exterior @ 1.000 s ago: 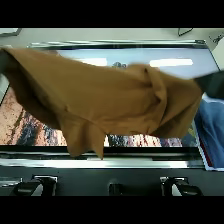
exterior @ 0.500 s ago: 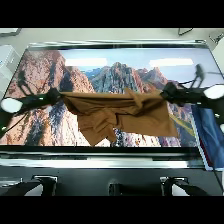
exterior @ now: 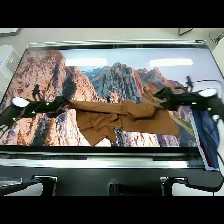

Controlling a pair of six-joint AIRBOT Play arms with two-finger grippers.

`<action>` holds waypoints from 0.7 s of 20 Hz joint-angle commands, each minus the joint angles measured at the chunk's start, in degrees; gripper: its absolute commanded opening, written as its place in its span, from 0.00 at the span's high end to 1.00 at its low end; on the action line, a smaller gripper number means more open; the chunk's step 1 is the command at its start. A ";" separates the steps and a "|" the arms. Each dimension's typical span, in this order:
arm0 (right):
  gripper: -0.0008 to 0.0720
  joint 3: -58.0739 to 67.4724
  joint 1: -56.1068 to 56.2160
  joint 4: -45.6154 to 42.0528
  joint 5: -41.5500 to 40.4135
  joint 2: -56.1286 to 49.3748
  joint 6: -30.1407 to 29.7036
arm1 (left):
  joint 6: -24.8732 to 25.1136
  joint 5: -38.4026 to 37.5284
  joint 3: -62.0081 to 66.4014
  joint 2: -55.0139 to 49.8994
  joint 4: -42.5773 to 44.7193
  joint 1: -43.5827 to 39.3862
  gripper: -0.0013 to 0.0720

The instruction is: Fold the clothes and pants, and hang the long-sleeved shirts on hangers.

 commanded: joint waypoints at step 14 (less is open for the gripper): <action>0.07 1.90 -12.04 -21.33 22.80 5.35 5.05 | 11.93 -0.07 -12.72 -6.43 -15.67 -6.67 0.36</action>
